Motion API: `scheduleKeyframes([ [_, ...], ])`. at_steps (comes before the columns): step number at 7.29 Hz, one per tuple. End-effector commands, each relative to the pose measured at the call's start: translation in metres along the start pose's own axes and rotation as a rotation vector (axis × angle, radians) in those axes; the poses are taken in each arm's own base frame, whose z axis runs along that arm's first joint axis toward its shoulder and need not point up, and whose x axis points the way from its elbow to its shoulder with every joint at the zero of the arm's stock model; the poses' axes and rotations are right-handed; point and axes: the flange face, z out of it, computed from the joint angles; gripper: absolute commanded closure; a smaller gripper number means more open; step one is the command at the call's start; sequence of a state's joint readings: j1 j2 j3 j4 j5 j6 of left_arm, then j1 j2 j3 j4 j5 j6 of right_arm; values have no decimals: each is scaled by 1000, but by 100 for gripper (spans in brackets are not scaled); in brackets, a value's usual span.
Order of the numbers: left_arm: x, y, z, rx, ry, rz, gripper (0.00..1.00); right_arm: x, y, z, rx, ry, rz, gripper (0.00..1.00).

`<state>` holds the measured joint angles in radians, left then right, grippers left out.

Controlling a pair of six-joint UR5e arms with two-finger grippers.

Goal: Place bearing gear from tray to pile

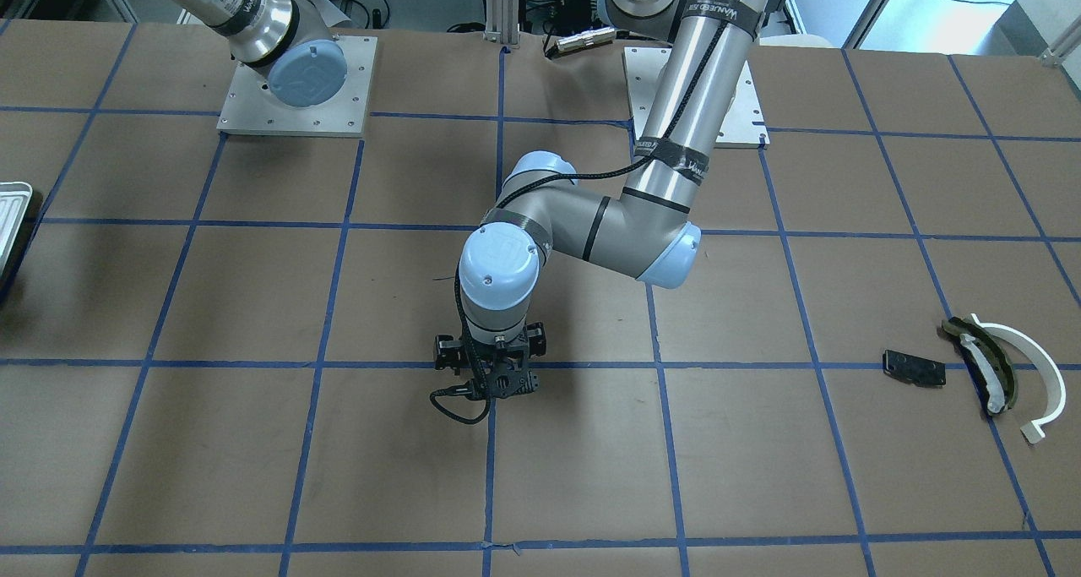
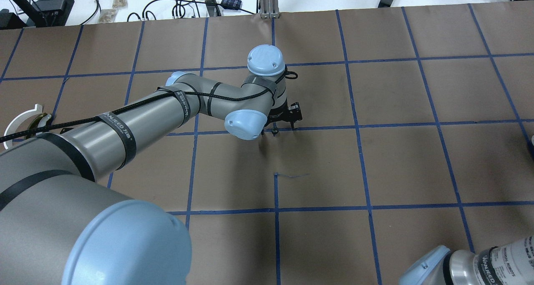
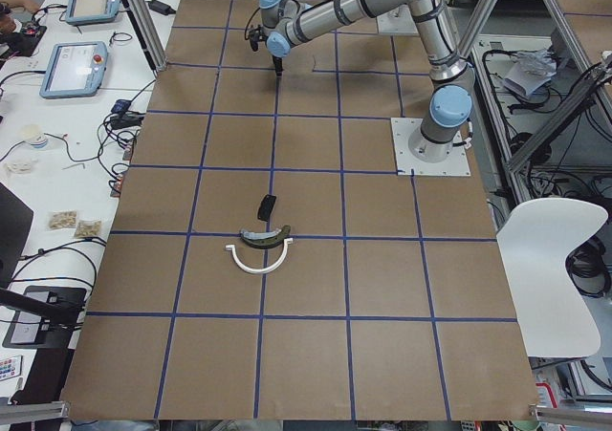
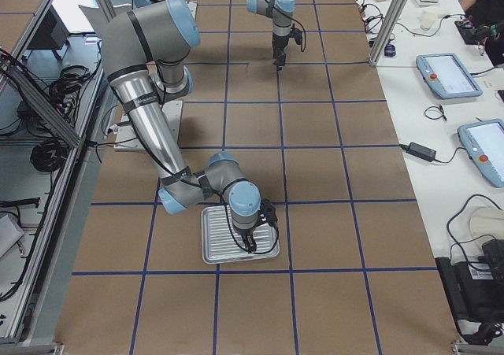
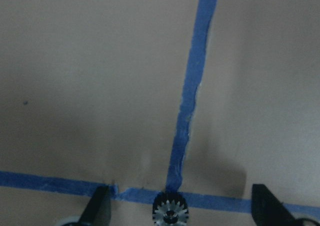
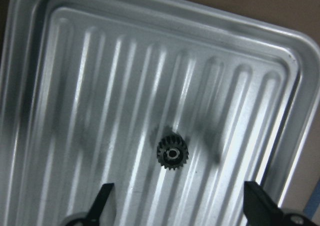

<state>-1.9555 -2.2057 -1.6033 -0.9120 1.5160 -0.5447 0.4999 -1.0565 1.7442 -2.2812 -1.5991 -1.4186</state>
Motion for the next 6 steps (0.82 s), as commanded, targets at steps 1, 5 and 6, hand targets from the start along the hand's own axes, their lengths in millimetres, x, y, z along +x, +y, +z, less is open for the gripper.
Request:
scheduleKeyframes([
  [1,1,2,-11,18,-1,12,8,-3,-7,7,7,-19,-2,20],
  [5,-7,7,4,-12,-26,25,100,-7,-23,3,12,-9,-33,49],
  [6,-8,8,-1,-7,-25,24,100,-6,-23,2,13,-6,-33,52],
])
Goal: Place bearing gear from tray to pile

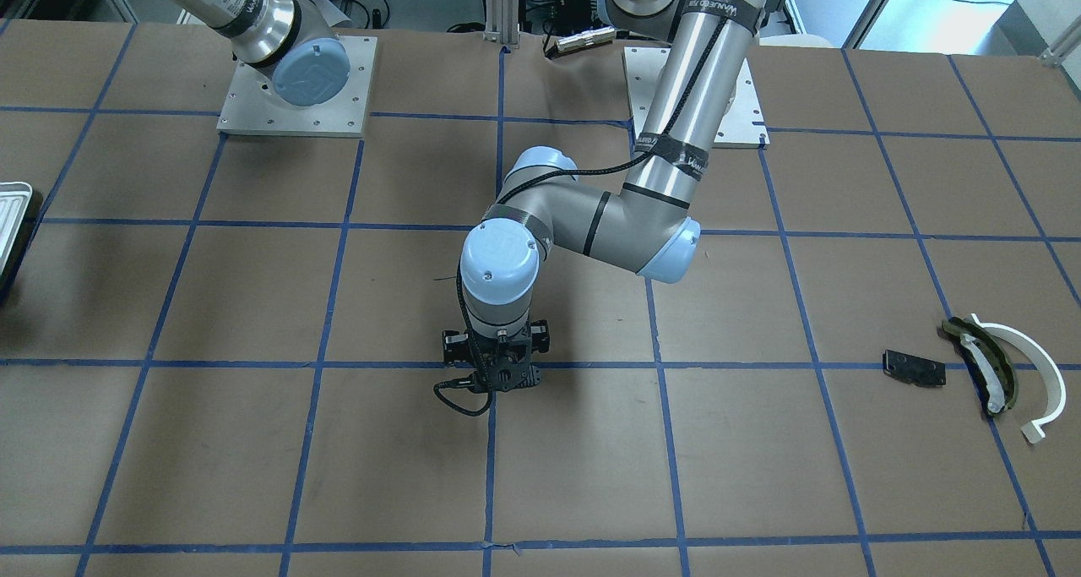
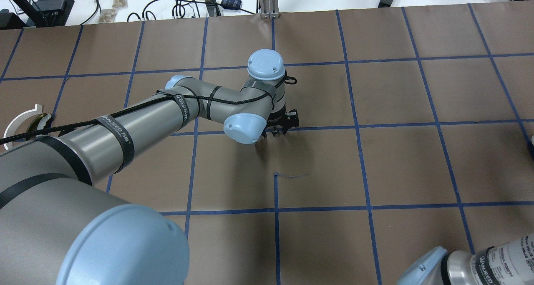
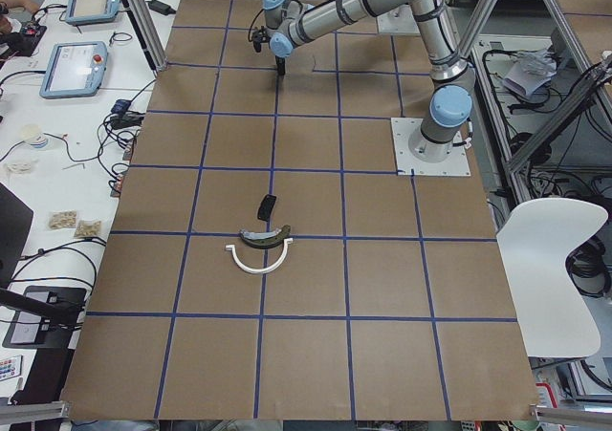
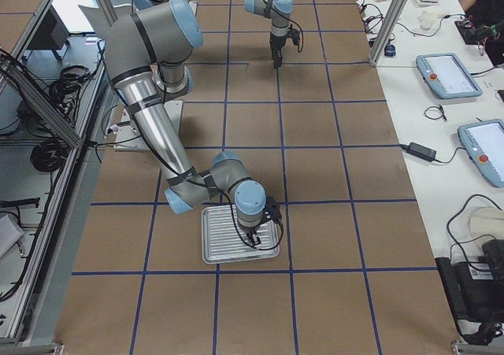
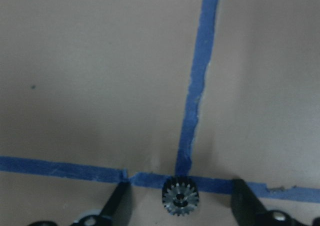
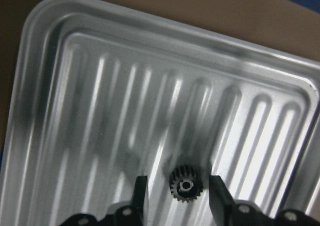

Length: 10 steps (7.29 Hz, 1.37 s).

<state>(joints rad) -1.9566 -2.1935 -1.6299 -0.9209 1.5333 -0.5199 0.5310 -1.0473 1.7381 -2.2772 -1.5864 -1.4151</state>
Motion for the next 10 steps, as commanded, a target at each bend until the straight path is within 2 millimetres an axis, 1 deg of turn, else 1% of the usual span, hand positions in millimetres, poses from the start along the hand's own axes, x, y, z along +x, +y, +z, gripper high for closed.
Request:
scheduleKeyframes([
  [1,-2,1,-8,7,3,-1,100,-1,-4,-1,1,3,-11,52],
  [2,-4,1,-12,7,3,-4,100,-1,-4,-1,1,3,-8,52],
  [3,-5,1,-22,11,6,-2,100,0,-4,-2,1,12,-16,52],
  [4,-22,-3,-40,0,-22,73,100,0,-4,0,0,9,-16,53],
  [5,-82,-21,-81,-61,-107,149,100,0,-4,0,-1,12,-11,54],
  [6,-164,-39,-123,-99,-145,215,100,0,-4,1,-1,11,-13,61],
  [7,-263,-60,-142,-122,-186,365,100,0,-5,1,1,14,-22,78],
  [8,-360,-68,-144,-146,-156,358,100,0,-4,1,-1,14,-23,84],
  [9,-457,-66,-132,-165,-59,255,100,0,-3,-2,-11,14,-20,94],
  [10,-524,-58,-126,-147,19,229,100,0,-10,-16,-5,33,-15,97],
])
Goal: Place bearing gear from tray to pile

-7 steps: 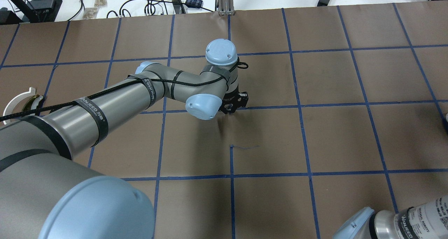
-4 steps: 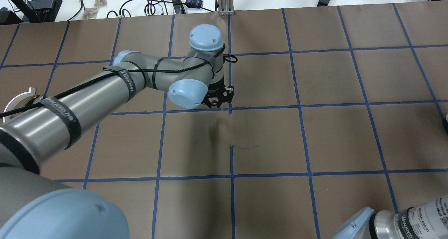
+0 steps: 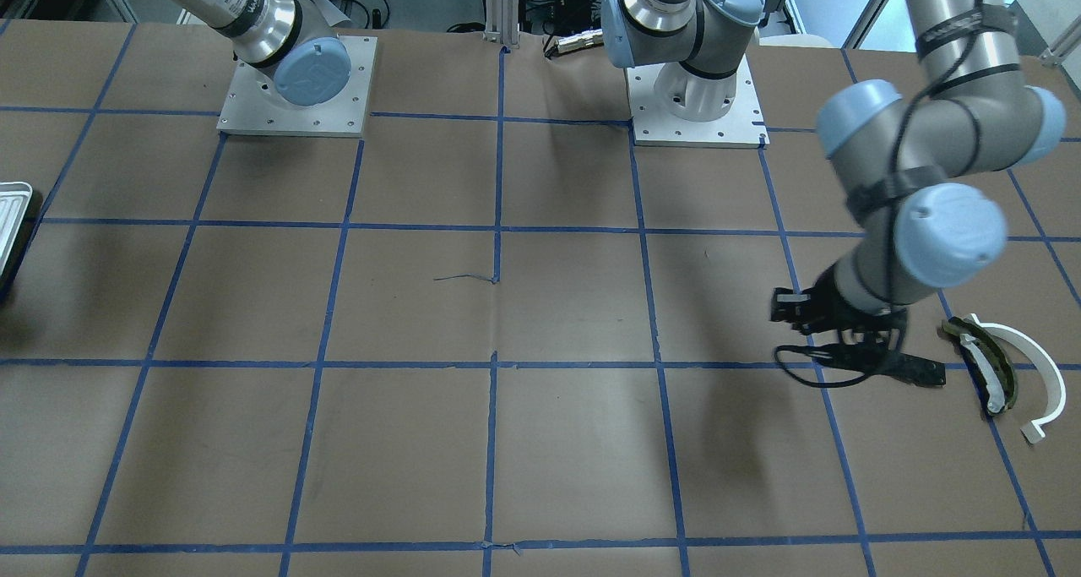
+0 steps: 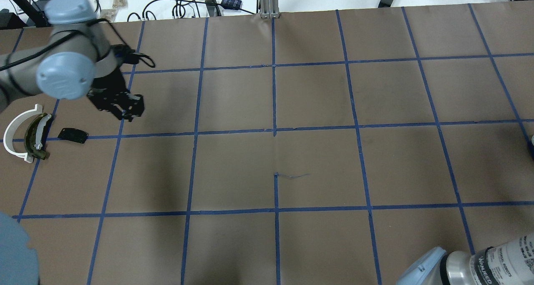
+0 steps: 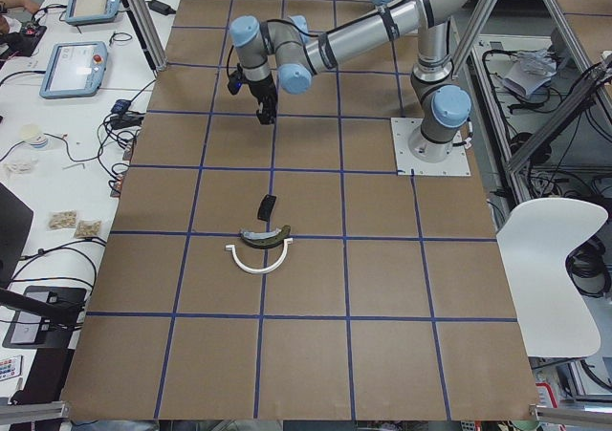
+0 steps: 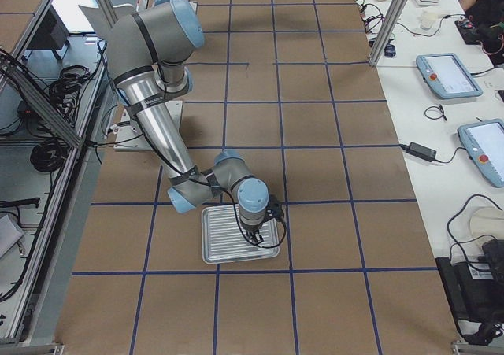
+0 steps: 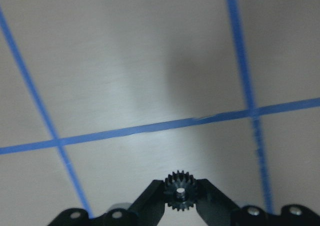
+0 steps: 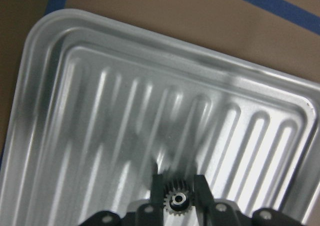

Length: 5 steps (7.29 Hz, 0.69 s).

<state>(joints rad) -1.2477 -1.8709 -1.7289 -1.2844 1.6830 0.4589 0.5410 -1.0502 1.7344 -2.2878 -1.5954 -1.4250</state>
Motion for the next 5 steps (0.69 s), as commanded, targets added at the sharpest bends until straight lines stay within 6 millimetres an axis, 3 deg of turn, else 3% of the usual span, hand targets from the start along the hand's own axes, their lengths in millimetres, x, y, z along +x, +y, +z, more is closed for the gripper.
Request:
scheduleKeyframes([
  [1,-126,51,29,21,111,-33,100,-6,-21,-50,3,43,-5,97],
  [2,-152,60,41,31,115,-57,100,-27,-44,-101,2,51,9,97],
  [3,-169,72,63,29,127,-57,100,-66,-70,-149,-11,40,28,97],
  [5,-177,72,103,100,65,-50,100,-182,-159,-209,-42,40,38,97],
])
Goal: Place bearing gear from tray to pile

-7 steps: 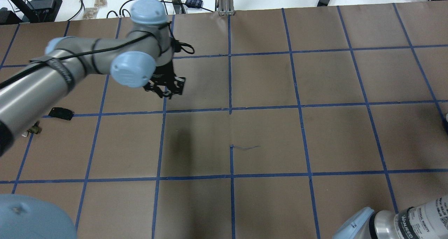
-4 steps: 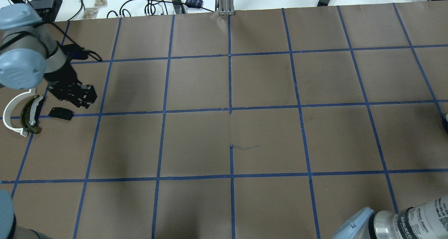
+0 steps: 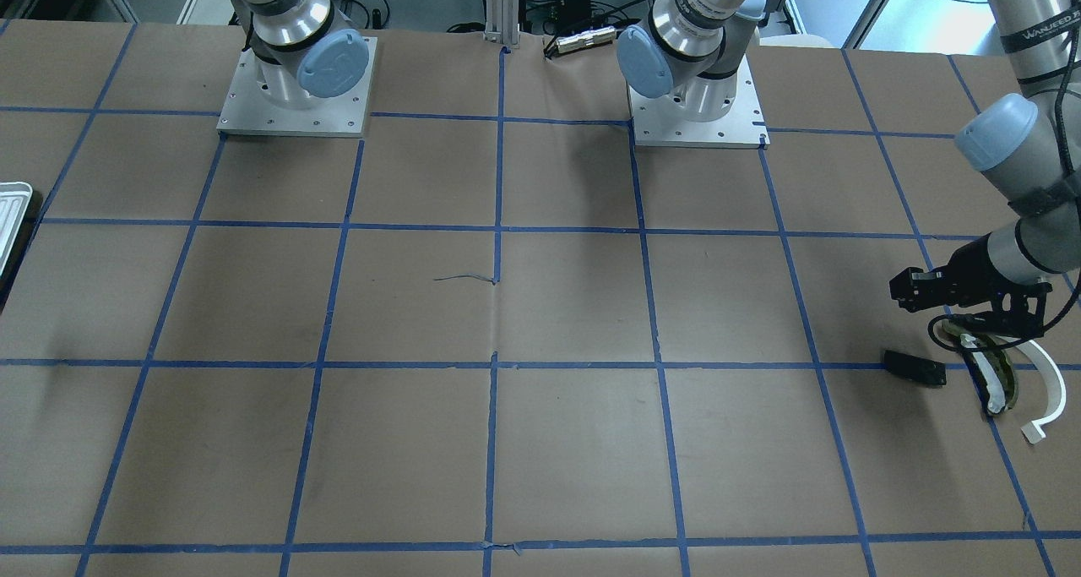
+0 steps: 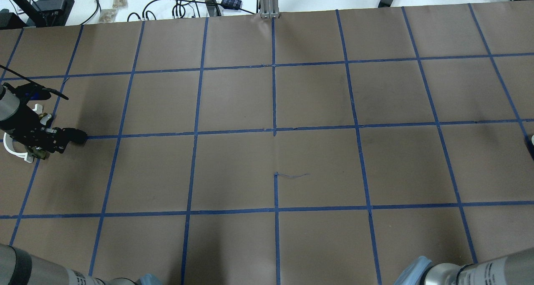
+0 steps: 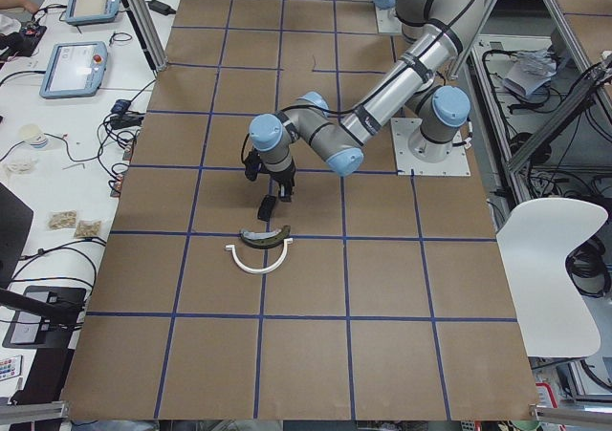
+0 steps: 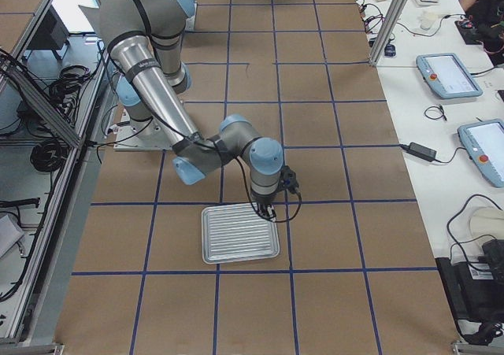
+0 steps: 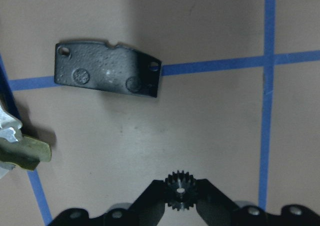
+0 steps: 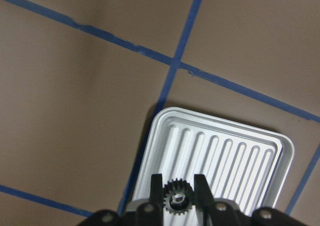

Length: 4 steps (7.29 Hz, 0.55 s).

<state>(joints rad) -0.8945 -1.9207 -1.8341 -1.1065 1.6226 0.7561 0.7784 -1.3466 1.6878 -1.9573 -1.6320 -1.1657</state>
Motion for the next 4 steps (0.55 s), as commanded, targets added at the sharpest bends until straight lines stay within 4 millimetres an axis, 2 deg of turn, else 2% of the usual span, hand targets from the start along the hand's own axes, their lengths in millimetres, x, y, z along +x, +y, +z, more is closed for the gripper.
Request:
scheduleKeyframes([
  [1,-10,-1,35,49,-43,4,100,-133,-95,-48,-36,9,23,97],
  [2,-9,1,41,43,-41,40,100,-197,-139,-45,-33,-2,122,95],
  [3,-11,-1,40,61,-61,49,34,-275,-172,-47,-50,6,147,95],
  [4,-12,0,29,81,-78,46,0,-333,-190,-48,-59,5,160,95],
])
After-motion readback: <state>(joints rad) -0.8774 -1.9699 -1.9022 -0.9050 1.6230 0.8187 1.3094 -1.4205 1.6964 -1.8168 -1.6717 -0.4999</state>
